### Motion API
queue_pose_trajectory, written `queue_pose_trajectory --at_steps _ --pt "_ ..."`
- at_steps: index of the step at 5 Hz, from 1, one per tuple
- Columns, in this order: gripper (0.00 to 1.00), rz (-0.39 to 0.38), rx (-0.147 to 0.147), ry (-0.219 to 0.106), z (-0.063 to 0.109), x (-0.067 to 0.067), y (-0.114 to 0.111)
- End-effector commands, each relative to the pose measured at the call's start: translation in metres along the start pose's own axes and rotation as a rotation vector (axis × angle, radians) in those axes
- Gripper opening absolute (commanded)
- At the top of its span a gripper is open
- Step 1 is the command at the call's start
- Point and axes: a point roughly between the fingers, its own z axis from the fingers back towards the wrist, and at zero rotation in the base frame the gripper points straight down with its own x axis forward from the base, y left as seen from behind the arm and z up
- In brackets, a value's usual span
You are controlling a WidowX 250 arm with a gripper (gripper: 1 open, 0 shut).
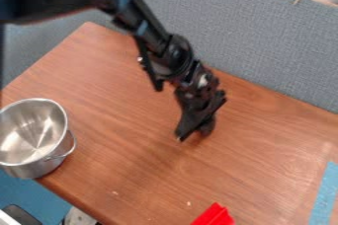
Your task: Move the red object from the metal pot to the table
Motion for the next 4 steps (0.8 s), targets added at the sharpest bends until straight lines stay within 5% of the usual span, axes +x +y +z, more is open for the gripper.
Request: queue_pose_trajectory --at_steps 1,2,4 --pt "0.00 0.084 -0.025 -0.037 -0.003 0.011 -0.013" --pt "0.00 0.174 -0.028 -0.109 -0.008 0.018 -0.019" --pt "0.00 0.171 -0.083 -0.149 0.021 0.036 0.046"
